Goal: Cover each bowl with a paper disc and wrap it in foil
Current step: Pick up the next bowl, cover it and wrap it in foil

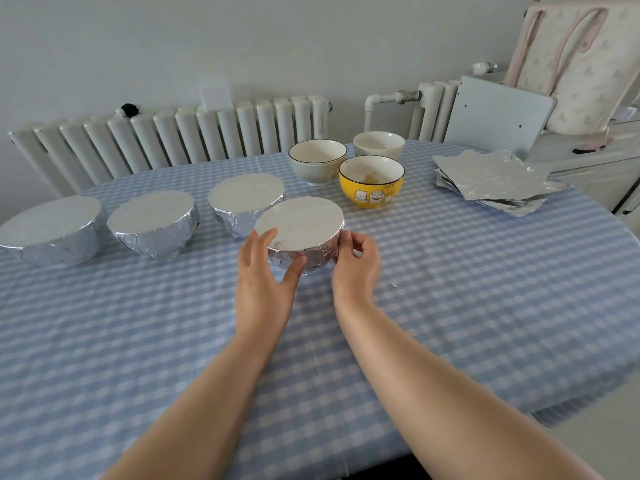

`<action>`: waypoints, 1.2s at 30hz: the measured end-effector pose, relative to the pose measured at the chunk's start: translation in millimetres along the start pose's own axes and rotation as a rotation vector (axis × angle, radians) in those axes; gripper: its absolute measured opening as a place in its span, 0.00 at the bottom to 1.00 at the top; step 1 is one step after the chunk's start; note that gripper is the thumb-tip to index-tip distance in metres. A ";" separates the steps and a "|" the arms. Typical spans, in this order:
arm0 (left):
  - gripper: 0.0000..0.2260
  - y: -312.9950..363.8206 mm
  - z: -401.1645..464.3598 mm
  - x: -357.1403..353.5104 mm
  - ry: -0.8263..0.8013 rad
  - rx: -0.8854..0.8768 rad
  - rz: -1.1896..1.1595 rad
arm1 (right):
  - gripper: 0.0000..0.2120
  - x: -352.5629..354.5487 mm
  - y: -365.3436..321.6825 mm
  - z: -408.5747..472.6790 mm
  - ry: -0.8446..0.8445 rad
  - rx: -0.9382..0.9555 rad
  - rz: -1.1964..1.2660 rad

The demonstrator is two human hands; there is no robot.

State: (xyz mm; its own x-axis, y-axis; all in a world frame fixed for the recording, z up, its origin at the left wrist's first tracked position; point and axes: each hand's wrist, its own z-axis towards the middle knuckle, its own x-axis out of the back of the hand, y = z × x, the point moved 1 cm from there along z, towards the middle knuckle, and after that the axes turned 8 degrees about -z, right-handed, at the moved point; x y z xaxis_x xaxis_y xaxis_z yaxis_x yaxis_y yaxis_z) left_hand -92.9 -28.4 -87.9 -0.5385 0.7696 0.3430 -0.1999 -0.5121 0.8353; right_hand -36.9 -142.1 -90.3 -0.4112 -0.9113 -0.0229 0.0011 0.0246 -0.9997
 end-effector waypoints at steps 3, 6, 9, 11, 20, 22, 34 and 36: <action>0.26 1.2 -0.2 -1.3 -0.010 -0.003 0.004 | 0.03 1.7 0.8 2.8 0.006 -0.006 0.004; 0.27 1.7 -0.7 -2.5 -0.016 -0.021 0.016 | 0.05 3.1 0.9 6.0 0.014 -0.043 0.011; 0.28 2.6 -1.9 -3.0 -0.022 -0.035 0.034 | 0.06 3.6 0.3 10.3 0.027 -0.115 0.039; 0.29 2.9 -2.3 -2.8 -0.019 -0.030 0.035 | 0.03 3.3 -0.4 13.1 0.026 -0.169 0.086; 0.35 6.1 18.3 4.5 -0.072 0.084 0.070 | 0.05 1.8 -2.3 20.0 0.010 -0.298 0.205; 0.35 9.5 24.7 5.5 -0.109 0.083 0.094 | 0.04 1.3 -0.6 23.0 0.018 -0.296 0.185; 0.51 0.2 45.0 -4.1 -0.234 0.056 0.115 | 0.07 6.3 -8.6 36.5 -0.103 -0.252 -0.094; 0.51 -1.5 43.5 -6.0 -0.222 0.060 0.100 | 0.05 9.2 -8.7 38.8 -0.098 -0.256 -0.093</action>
State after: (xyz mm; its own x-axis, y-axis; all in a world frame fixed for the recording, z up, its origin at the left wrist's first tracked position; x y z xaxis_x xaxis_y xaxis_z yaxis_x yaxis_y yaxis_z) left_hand -53.7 -15.7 -72.6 -0.3588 0.7846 0.5057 -0.1024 -0.5716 0.8142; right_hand -5.3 -166.6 -82.2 -0.3089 -0.9495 0.0552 -0.2679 0.0312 -0.9629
